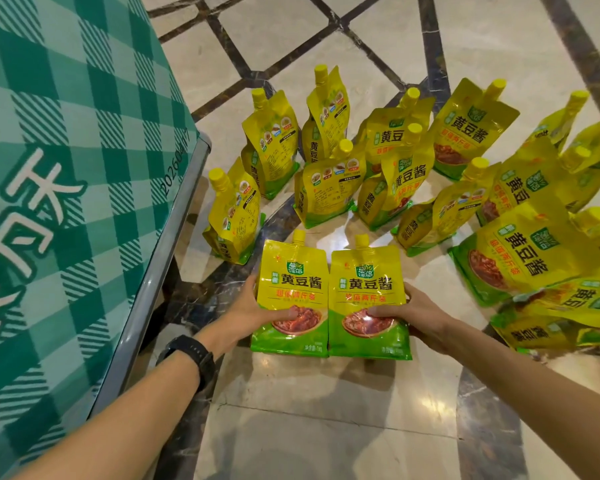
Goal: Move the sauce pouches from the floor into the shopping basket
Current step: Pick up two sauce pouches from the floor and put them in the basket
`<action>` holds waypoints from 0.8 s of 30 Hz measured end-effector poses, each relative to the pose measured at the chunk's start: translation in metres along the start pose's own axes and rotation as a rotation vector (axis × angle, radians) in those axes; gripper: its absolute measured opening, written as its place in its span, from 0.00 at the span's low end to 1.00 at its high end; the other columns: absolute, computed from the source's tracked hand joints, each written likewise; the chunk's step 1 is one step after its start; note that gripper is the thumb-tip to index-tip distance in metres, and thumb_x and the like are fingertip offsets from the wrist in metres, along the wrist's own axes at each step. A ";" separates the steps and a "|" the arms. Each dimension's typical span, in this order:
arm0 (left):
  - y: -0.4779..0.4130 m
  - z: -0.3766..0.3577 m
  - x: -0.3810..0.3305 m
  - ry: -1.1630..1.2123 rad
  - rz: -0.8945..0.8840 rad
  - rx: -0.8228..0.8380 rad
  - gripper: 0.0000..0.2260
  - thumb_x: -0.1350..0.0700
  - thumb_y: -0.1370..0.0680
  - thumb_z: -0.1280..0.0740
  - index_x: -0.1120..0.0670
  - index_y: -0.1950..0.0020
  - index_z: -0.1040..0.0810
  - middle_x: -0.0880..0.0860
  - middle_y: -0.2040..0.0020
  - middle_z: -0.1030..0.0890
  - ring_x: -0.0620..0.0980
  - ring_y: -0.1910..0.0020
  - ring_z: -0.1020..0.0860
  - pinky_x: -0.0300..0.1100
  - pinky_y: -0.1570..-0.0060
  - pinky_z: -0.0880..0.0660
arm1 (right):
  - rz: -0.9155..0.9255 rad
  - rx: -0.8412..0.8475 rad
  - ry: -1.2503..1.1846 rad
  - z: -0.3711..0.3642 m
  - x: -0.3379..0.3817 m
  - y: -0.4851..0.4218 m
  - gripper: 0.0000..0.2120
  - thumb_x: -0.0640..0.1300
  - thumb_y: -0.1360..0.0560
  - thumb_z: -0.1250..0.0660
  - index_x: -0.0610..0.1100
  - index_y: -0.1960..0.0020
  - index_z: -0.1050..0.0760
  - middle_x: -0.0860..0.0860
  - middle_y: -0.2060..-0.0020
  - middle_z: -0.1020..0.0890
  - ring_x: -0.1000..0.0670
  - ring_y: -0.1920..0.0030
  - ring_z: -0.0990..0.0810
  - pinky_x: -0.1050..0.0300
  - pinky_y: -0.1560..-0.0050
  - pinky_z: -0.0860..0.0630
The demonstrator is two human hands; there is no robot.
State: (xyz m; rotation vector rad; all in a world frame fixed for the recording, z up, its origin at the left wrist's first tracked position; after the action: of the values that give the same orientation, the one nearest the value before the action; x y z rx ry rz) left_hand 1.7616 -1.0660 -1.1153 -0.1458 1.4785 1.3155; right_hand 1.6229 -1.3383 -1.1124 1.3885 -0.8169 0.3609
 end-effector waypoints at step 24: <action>0.021 -0.015 0.018 0.312 0.245 0.186 0.43 0.59 0.41 0.15 0.49 0.29 0.29 0.56 0.41 0.16 0.58 0.43 0.17 0.59 0.44 0.20 | -0.072 -0.004 -0.273 -0.017 -0.023 0.024 0.22 0.36 0.29 0.27 0.42 0.36 0.24 0.42 0.44 0.16 0.40 0.46 0.16 0.49 0.53 0.17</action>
State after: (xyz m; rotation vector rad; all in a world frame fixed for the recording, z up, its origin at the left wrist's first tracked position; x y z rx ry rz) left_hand 1.7308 -1.0598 -1.1193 -0.0506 1.9253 1.3850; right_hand 1.5966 -1.3128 -1.1105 1.4785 -0.9865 0.1141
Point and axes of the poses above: each hand's wrist, its own y-axis away from the middle knuckle, its own z-axis out of the back of the hand, x = y × z, the point moved 3 cm from there along -y, towards the middle knuckle
